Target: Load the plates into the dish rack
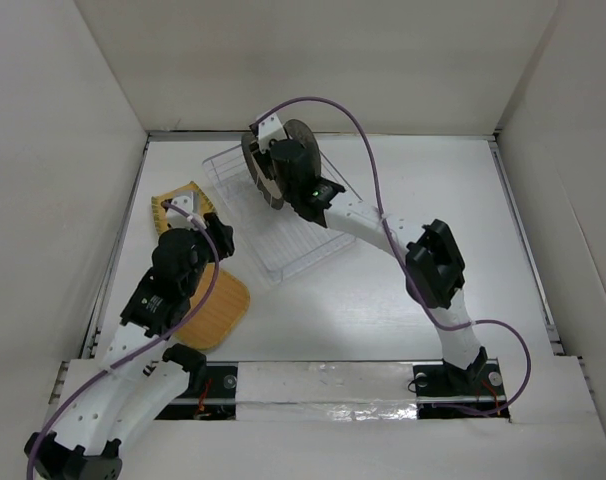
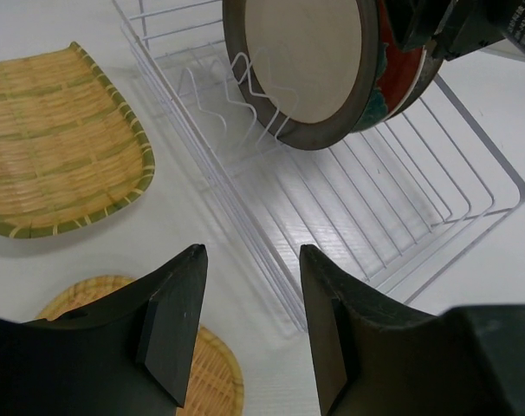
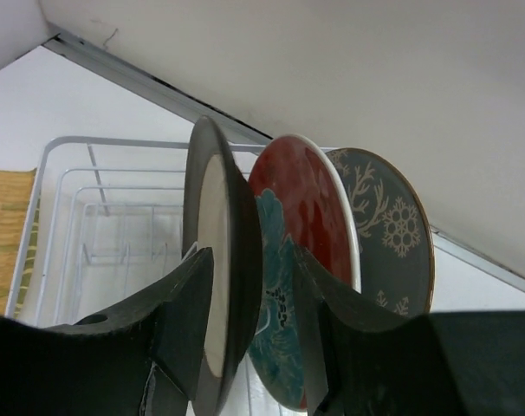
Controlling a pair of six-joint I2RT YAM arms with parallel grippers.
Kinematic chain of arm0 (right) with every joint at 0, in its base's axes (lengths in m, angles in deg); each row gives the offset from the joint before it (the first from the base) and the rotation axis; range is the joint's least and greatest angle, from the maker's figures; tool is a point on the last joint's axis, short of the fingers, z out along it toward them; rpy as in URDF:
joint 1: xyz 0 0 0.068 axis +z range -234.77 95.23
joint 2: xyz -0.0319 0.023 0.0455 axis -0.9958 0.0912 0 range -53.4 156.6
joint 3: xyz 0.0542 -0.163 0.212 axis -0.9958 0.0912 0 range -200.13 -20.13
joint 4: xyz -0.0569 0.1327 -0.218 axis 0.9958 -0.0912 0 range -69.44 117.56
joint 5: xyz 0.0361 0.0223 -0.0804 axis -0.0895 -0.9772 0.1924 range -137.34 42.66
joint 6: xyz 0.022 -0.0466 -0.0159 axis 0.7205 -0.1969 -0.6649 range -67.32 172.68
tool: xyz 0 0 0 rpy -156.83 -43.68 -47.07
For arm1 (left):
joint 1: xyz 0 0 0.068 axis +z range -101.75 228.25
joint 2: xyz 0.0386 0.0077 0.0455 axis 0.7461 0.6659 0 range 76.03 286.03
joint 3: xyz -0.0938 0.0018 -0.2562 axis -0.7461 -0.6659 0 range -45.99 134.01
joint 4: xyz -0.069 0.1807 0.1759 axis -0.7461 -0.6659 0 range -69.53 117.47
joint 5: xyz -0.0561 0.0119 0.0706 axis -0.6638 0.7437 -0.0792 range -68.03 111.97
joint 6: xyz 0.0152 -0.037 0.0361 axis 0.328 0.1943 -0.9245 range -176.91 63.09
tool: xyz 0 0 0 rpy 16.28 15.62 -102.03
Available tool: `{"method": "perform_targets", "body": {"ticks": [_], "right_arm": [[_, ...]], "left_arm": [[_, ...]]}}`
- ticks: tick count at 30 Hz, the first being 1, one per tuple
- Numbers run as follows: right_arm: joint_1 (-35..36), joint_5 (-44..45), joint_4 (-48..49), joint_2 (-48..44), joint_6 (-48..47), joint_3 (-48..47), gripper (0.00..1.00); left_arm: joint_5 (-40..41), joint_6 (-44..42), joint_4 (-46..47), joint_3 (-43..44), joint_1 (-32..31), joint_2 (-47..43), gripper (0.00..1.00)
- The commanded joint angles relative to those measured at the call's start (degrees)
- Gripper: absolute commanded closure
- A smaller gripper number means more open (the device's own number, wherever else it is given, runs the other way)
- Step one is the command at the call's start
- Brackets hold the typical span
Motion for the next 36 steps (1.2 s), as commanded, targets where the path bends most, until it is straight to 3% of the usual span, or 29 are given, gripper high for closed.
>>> {"method": "perform_targets", "body": {"ticks": [1,6,10,12,13,14,18,22,25,26,32,36], "right_arm": [[0.1,-1.5,-0.9,-5.6,5.0,-1.7,0.52],[-1.0,-5.9,-3.5,-13.8,10.5,1.0,0.37],[0.6,-10.9,-2.9,-25.6,20.3,14.3,0.35],[4.0,-11.5,0.8,-33.4,23.9,21.8,0.58],[5.3,-11.3,2.2,-35.9,28.4,25.6,0.75],[7.9,-11.1,3.2,-38.2,31.3,32.8,1.00],[13.9,-11.2,8.5,-46.1,44.5,47.3,1.00],[20.8,-7.5,10.7,-45.6,57.7,56.2,1.00],[25.2,-5.4,8.3,-40.7,64.5,56.2,0.87],[26.0,-5.9,8.4,-36.8,66.6,56.0,0.78],[28.1,-8.1,14.2,-22.5,82.8,55.1,0.46],[28.1,-7.5,16.8,-15.2,90.5,53.5,0.40]], "left_arm": [[0.9,4.2,-4.5,2.4,0.3,-1.5,0.56],[-0.7,6.3,-7.3,5.2,0.3,-3.9,0.56],[-1.8,4.8,-8.8,8.6,0.3,-5.5,0.62],[-2.5,3.8,-9.2,9.5,0.3,-6.8,0.74],[-3.9,2.9,-9.3,9.8,0.3,-7.2,0.91],[-4.4,2.7,-9.5,9.9,0.3,-7.5,1.00],[-6.9,2.9,-10.3,11.5,0.3,-9.5,1.00],[-11.8,2.3,-10.3,10.7,0.3,-11.6,0.96],[-17.8,1.8,-7.5,8.4,0.3,-14.4,0.87],[-19.0,1.6,-5.8,7.8,0.3,-14.9,0.85],[-24.0,1.8,0.4,2.3,0.3,-16.9,0.66],[-24.0,2.3,2.8,-2.7,0.3,-20.5,0.65]]}}
